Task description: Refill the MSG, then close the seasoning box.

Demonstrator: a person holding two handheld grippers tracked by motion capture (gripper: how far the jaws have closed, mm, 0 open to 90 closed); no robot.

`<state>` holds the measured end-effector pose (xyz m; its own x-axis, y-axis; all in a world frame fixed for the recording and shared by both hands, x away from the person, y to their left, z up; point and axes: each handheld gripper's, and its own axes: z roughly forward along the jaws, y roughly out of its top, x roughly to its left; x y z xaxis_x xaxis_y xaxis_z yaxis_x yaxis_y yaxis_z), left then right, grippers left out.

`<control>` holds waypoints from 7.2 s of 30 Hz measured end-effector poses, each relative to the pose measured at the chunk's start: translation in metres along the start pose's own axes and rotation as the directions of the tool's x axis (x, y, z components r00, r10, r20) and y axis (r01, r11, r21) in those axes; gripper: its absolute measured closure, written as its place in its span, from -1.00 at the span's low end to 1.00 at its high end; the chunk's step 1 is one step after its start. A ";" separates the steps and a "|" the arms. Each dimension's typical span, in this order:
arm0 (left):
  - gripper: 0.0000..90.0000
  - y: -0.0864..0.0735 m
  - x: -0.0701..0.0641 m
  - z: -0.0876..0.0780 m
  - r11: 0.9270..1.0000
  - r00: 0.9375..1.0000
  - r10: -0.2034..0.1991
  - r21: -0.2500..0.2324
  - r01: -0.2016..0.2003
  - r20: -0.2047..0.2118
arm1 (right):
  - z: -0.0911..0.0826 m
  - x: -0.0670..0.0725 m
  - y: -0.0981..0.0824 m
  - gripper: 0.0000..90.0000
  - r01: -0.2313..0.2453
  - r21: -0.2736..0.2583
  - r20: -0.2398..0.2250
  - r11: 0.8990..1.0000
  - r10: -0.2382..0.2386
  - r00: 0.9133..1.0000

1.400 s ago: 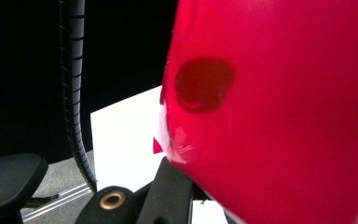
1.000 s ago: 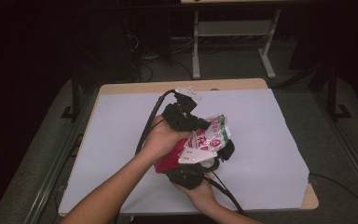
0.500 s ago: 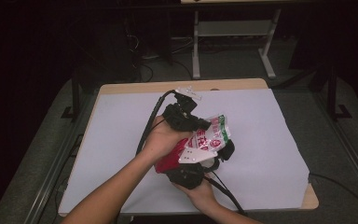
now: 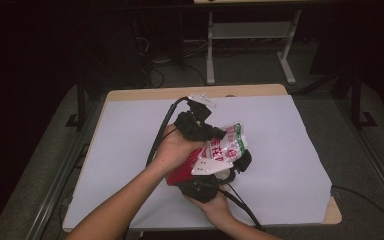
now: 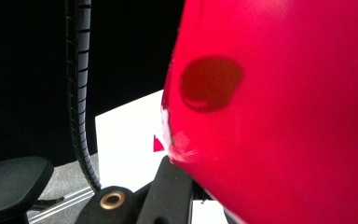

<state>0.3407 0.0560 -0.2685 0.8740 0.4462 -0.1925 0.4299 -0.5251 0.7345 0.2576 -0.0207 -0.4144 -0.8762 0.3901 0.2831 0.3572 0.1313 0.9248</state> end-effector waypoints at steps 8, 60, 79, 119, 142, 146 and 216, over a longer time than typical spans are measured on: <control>1.00 0.000 0.001 -0.001 1.000 1.000 -0.001 -0.006 0.001 0.006 | 0.000 0.000 0.000 1.00 0.018 -0.003 0.005 1.000 -0.018 1.000; 0.99 -0.015 0.002 -0.038 0.999 0.987 0.042 -0.033 -0.037 0.154 | 0.002 -0.004 -0.010 1.00 -0.012 0.058 0.073 0.998 0.007 0.997; 0.99 -0.026 0.006 -0.061 0.994 0.980 0.073 -0.096 -0.056 0.185 | -0.003 -0.001 -0.011 1.00 0.009 0.093 0.139 0.996 -0.022 0.990; 0.99 -0.070 0.076 -0.067 0.973 1.000 -0.021 -0.229 0.019 -0.006 | -0.073 -0.019 -0.003 1.00 0.093 0.162 0.039 0.982 -0.101 0.994; 0.98 -0.091 0.100 -0.063 0.974 0.995 -0.067 -0.221 0.049 -0.074 | -0.136 -0.046 -0.009 1.00 0.076 0.162 0.024 0.984 -0.081 0.996; 0.98 -0.095 0.099 -0.068 0.973 0.994 -0.075 -0.226 0.056 -0.077 | -0.137 -0.048 -0.008 1.00 0.071 0.166 0.019 0.983 -0.075 0.997; 0.26 -0.223 0.078 -0.113 0.991 0.982 -0.085 -0.114 0.066 -0.167 | -0.189 -0.099 -0.035 1.00 -0.030 0.205 0.204 0.978 -0.013 0.979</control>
<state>0.2871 0.2899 -0.3736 0.7842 0.6040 -0.1425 0.4580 -0.4083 0.7896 0.2710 -0.2363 -0.4271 -0.7959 0.5665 0.2134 0.4424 0.3037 0.8438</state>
